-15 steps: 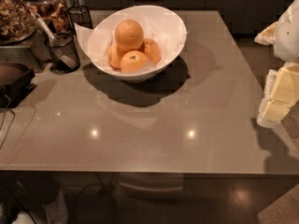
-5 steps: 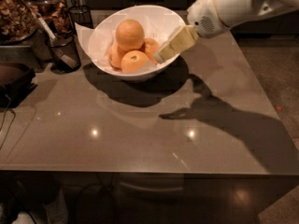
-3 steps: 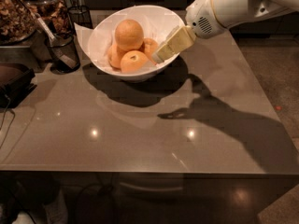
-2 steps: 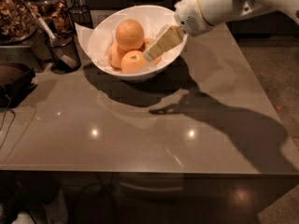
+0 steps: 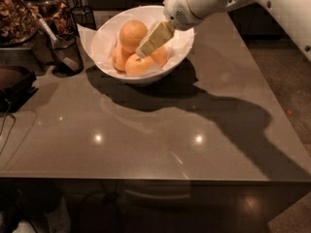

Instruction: Pick orange from white bowl

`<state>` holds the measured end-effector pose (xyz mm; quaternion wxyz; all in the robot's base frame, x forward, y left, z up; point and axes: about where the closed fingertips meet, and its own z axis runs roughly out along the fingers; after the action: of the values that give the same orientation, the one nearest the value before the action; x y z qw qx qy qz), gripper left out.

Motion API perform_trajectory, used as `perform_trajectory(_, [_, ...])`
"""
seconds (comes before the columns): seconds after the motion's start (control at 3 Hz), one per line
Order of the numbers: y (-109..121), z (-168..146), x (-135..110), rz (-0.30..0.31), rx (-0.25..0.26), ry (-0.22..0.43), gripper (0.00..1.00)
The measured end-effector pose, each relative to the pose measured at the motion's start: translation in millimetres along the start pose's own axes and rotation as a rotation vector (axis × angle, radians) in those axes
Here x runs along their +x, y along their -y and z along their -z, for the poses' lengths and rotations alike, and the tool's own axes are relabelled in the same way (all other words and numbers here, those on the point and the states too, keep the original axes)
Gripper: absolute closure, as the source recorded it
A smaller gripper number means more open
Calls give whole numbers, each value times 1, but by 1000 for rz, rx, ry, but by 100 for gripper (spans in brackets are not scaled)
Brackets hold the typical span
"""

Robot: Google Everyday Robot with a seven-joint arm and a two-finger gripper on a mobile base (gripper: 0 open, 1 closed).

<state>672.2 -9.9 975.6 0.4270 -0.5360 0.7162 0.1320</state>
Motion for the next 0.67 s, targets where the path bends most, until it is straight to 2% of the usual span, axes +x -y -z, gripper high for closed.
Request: perform_trajectory(0.67, [6,-20,-11,15,-41,12,0])
